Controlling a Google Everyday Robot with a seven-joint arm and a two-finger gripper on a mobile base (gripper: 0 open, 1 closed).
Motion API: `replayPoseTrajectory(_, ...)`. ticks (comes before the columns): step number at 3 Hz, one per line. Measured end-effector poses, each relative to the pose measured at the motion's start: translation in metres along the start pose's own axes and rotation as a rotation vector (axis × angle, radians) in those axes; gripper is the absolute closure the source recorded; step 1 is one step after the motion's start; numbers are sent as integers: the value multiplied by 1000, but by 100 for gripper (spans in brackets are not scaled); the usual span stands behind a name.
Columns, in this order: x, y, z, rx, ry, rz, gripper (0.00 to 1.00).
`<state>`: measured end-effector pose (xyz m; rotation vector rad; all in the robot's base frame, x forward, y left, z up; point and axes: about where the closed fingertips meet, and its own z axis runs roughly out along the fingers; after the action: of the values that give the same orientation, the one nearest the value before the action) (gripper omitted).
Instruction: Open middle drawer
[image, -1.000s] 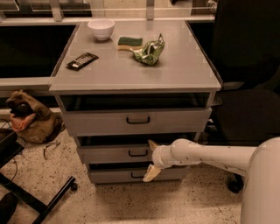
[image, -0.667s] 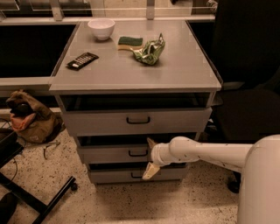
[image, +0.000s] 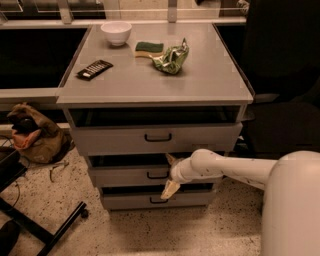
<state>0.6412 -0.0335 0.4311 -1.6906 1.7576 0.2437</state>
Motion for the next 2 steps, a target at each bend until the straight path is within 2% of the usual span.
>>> replayPoseTrajectory(1,6,2,10,-42,-3,19,0)
replayPoseTrajectory(2,11,17,12,-122,-52,64,0)
